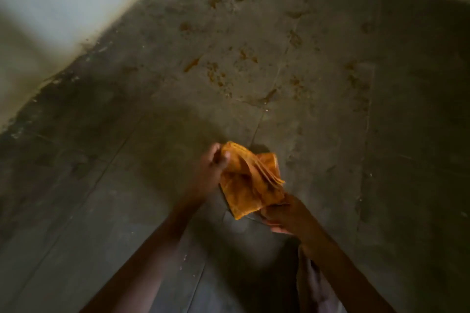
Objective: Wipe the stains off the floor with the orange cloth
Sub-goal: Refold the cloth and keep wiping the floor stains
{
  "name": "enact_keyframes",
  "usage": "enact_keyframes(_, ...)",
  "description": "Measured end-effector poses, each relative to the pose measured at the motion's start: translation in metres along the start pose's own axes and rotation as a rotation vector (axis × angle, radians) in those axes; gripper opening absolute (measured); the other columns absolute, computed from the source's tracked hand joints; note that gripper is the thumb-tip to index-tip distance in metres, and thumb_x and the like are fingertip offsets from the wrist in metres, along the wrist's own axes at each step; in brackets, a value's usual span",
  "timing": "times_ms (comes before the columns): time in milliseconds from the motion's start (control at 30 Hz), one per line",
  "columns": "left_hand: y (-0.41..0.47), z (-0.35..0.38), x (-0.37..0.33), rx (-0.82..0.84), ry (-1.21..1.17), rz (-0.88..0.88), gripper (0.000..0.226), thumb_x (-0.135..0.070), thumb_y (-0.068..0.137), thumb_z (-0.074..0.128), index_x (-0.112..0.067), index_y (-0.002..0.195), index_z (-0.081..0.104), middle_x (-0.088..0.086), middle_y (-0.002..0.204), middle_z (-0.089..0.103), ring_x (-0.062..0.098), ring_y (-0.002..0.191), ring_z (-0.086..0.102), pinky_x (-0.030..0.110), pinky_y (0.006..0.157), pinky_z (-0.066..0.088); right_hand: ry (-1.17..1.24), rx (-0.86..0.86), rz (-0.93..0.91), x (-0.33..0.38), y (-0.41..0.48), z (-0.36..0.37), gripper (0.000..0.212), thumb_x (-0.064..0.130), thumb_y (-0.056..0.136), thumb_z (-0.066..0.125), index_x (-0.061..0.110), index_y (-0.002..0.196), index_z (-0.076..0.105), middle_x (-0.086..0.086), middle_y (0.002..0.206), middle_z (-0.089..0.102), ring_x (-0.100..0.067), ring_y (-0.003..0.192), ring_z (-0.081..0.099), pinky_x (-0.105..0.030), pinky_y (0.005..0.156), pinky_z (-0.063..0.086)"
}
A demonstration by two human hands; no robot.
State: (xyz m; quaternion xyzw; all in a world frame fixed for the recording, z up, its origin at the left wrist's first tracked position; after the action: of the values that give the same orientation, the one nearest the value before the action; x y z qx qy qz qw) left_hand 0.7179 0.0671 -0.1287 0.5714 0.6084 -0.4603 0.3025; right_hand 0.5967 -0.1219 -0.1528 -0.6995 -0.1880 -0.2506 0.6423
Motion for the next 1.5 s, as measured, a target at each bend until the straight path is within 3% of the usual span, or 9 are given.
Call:
enact_keyframes(133,0.04,-0.001,-0.002,-0.175,-0.013,-0.067,0.04,-0.034,0.092,0.059,-0.001,0.114,0.059,0.004,0.094,0.061,0.016,0.084,0.056,0.011,0.057,0.036,-0.331,-0.567,-0.301,0.005,0.0,-0.048,0.05,0.025,0.077,0.082,0.018,0.119,0.056,-0.009,0.107,0.065,-0.029,0.091,0.065,-0.038,0.075,0.053)
enact_keyframes(400,0.074,0.005,0.006,-0.324,0.278,-0.291,0.075,-0.043,0.083,0.044,0.009,0.138,0.039,0.033,0.138,0.045,0.044,0.126,0.047,0.046,0.109,0.036,-0.544,-0.351,-0.467,0.081,0.068,-0.025,0.069,0.026,0.071,0.088,0.006,0.129,0.056,-0.01,0.116,0.065,-0.029,0.105,0.063,-0.032,0.083,0.048)
enact_keyframes(533,0.03,0.014,0.018,-0.144,0.458,-0.378,0.059,-0.047,0.076,0.055,0.001,0.11,0.062,0.024,0.113,0.064,0.039,0.105,0.061,0.044,0.092,0.05,-0.442,-0.271,-0.339,0.09,0.105,-0.016,0.102,0.081,0.036,0.077,0.009,0.107,0.069,-0.01,0.098,0.073,-0.027,0.089,0.07,-0.043,0.076,0.06)
enact_keyframes(633,0.022,0.014,0.035,-0.132,0.456,-0.381,0.055,-0.05,0.075,0.042,-0.005,0.096,0.064,0.018,0.1,0.067,0.035,0.095,0.063,0.047,0.085,0.052,-0.356,-0.178,-0.324,0.108,0.09,0.0,0.062,0.041,0.062,0.089,-0.002,0.104,0.071,-0.013,0.102,0.07,-0.027,0.092,0.068,-0.037,0.073,0.058)
enact_keyframes(700,0.021,0.008,0.02,-0.155,0.274,-0.278,0.041,-0.043,0.083,0.042,-0.005,0.085,0.059,0.01,0.08,0.064,0.017,0.074,0.065,0.034,0.067,0.053,-0.227,-0.124,-0.314,0.114,0.077,-0.002,0.03,0.021,0.074,0.083,0.006,0.096,0.072,-0.018,0.102,0.072,-0.032,0.09,0.07,-0.044,0.076,0.06)
enact_keyframes(900,0.024,-0.014,-0.043,0.006,-0.12,-0.02,0.042,-0.03,0.079,0.075,-0.022,0.109,0.047,0.008,0.091,0.062,0.013,0.077,0.06,0.021,0.063,0.046,-0.07,-0.253,-0.591,0.12,0.011,-0.048,0.085,0.013,0.063,0.094,0.021,0.131,0.043,-0.012,0.099,0.068,-0.022,0.086,0.069,-0.028,0.066,0.061)
enact_keyframes(1133,0.028,0.031,-0.099,0.046,0.599,0.46,0.034,-0.036,0.067,0.078,-0.027,0.096,0.064,-0.009,0.093,0.057,0.012,0.084,0.057,0.027,0.068,0.041,-0.7,-0.417,-0.726,0.132,-0.021,-0.109,0.029,0.044,0.055,0.082,0.041,0.082,0.071,0.016,0.082,0.063,0.001,0.076,0.06,-0.023,0.067,0.049)
enact_keyframes(1300,0.076,0.077,-0.128,0.257,0.297,0.405,0.039,-0.055,0.059,0.073,-0.03,0.08,0.053,-0.011,0.075,0.054,0.006,0.067,0.053,0.032,0.064,0.045,-0.577,-0.503,-0.672,0.162,0.004,-0.174,0.025,0.017,0.07,0.087,0.014,0.088,0.071,0.003,0.083,0.067,-0.004,0.077,0.062,-0.017,0.062,0.04)
enact_keyframes(1500,0.115,0.127,-0.214,-0.063,0.527,0.895,0.028,-0.016,0.065,0.079,-0.015,0.084,0.059,0.0,0.086,0.064,0.022,0.088,0.055,0.035,0.077,0.042,-0.607,-0.827,-0.96,0.207,-0.01,-0.224,0.029,0.014,0.077,0.079,0.022,0.103,0.072,0.001,0.099,0.073,-0.018,0.091,0.068,-0.03,0.075,0.055)
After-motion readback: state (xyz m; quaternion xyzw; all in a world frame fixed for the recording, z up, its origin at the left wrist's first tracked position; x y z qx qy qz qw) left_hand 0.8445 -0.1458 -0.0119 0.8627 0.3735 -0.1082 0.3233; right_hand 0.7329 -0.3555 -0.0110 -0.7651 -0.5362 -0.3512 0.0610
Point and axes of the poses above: each hand's wrist, its own y-axis towards the middle knuckle, its own z-axis out of the palm, x = y × z, the point moved 4 cm from there along y, towards the middle knuckle
